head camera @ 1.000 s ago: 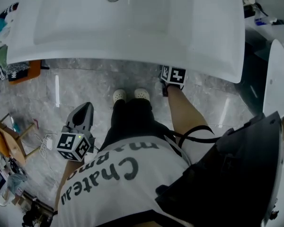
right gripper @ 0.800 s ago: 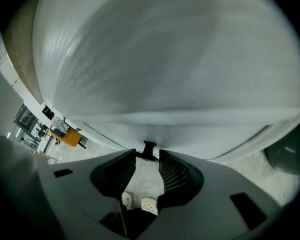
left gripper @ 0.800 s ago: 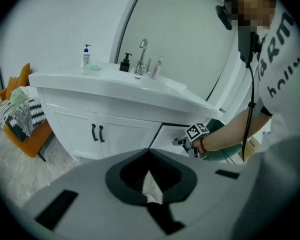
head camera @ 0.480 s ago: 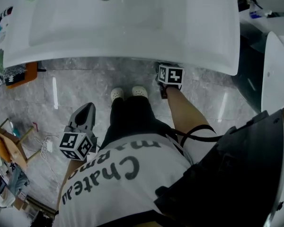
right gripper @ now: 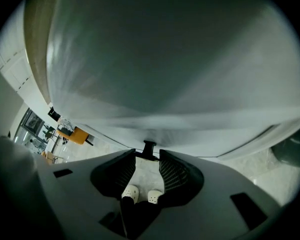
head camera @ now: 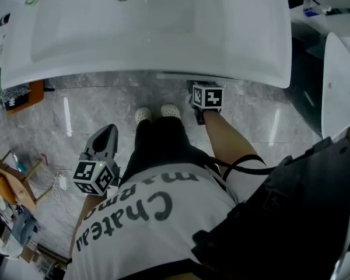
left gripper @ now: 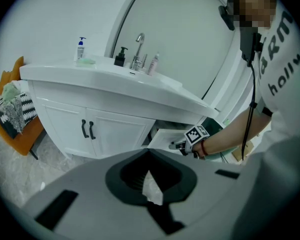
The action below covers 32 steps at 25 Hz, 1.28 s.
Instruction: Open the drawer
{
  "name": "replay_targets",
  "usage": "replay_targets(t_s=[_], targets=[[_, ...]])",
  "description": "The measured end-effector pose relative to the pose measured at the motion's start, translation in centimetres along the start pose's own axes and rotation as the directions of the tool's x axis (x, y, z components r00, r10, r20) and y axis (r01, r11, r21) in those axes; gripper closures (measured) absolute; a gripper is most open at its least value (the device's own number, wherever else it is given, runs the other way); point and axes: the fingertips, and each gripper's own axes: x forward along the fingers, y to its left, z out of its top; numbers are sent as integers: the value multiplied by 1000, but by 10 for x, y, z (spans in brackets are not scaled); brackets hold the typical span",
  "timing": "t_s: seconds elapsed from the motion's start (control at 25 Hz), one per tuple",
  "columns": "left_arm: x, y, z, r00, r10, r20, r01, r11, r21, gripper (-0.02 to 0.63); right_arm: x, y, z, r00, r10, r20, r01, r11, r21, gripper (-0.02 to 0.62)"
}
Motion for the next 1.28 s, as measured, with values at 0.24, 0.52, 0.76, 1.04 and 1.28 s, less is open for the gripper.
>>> replay_targets(t_s=[0.24, 0.52, 0.76, 1.04, 1.28], targets=[[12, -12, 2, 999, -41, -9, 41, 999, 10, 598, -2, 1, -7, 1000, 15, 0, -15, 1000, -8, 442], [14, -21, -6, 998, -60, -14, 60, 998, -2, 598, -7, 7, -18, 1000, 12, -3, -12, 1000, -6, 443], [13, -22, -9, 998, -57, -10, 57, 998, 2, 598, -11, 8, -34, 1000, 8, -9, -8, 1000, -1, 445], [5, -24, -13, 999, -52, -18, 52, 999, 15, 598, -16, 9, -45, 1000, 3, -11, -3, 1000, 6, 446], [2, -25, -24, 997, -68, -34, 69, 997, 22, 598, -18, 10, -47, 1000, -10, -17, 10, 1000, -25, 453]])
